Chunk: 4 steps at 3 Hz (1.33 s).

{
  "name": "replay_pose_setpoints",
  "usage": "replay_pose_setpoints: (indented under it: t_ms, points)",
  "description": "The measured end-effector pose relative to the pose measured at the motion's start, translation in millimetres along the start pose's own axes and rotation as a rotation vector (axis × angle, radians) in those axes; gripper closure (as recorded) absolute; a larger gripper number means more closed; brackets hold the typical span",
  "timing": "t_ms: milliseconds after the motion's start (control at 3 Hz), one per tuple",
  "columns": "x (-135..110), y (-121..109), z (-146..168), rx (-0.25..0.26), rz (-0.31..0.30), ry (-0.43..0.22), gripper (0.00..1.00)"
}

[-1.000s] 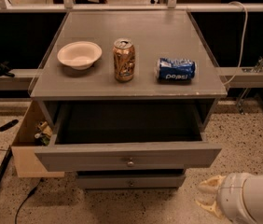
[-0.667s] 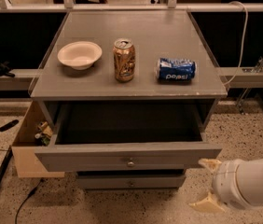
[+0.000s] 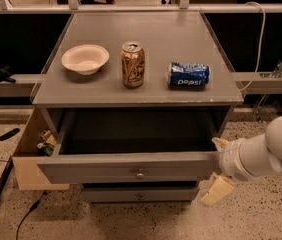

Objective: Open top drawer

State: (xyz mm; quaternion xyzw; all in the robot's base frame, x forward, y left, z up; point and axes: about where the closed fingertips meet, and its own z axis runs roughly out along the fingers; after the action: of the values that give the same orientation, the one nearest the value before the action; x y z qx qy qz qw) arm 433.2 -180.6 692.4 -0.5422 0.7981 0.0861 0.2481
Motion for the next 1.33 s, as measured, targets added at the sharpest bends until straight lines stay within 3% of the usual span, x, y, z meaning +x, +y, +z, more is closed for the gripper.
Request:
replay_pose_setpoints:
  t_ms: [667, 1000, 1333]
  points:
    - [-7, -41, 52, -0.036, -0.023, -0.017, 0.00]
    - [-14, -27, 94, -0.083, -0.051, -0.024, 0.00]
    - [-14, -24, 101, -0.091, -0.054, -0.024, 0.15]
